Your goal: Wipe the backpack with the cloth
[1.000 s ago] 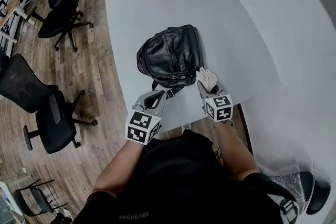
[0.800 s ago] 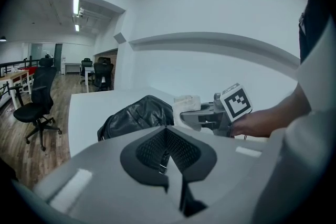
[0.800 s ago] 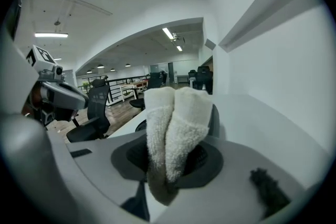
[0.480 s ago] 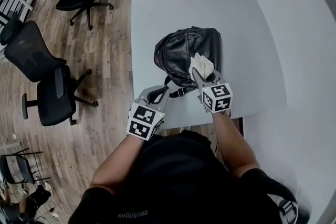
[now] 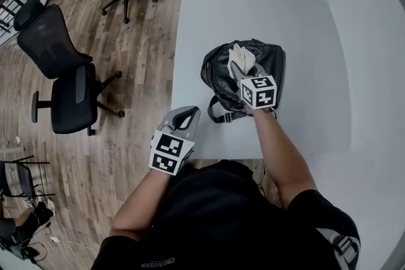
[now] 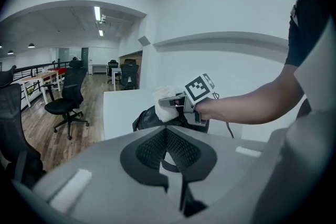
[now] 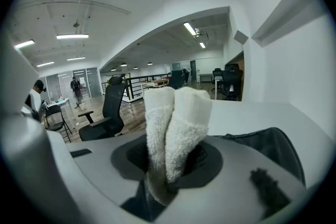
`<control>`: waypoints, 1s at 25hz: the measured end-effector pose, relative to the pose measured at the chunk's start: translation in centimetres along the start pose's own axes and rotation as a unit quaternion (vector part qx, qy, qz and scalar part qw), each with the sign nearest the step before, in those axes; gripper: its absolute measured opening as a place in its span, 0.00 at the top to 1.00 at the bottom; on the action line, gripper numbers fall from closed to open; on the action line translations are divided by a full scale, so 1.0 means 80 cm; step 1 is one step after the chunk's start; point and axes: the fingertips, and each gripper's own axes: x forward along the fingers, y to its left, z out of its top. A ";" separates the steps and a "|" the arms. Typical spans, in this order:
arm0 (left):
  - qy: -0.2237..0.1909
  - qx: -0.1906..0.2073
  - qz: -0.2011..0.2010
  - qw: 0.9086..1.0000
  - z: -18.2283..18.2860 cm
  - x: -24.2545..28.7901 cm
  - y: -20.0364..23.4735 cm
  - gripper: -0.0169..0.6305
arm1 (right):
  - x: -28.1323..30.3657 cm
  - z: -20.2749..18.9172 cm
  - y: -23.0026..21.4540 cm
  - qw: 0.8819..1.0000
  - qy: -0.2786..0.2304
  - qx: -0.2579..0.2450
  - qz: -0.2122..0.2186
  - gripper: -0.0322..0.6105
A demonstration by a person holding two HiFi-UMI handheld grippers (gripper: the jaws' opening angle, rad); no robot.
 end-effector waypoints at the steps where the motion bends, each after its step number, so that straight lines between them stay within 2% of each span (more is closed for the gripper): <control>1: 0.000 -0.003 0.005 1.000 -0.001 -0.002 0.004 0.96 | 0.011 0.003 -0.004 1.000 0.001 0.000 0.001 0.78; 6: 0.007 -0.013 0.028 0.999 -0.013 -0.010 0.018 0.96 | 0.057 0.021 -0.017 1.000 0.006 0.001 0.006 0.78; 15: 0.019 -0.033 0.043 0.998 -0.033 -0.008 0.030 0.96 | 0.095 0.032 -0.006 1.000 0.008 -0.005 0.027 0.78; 25: 0.018 -0.029 0.030 0.999 -0.028 0.004 0.025 0.96 | 0.091 0.031 -0.024 1.000 0.010 -0.009 0.015 0.78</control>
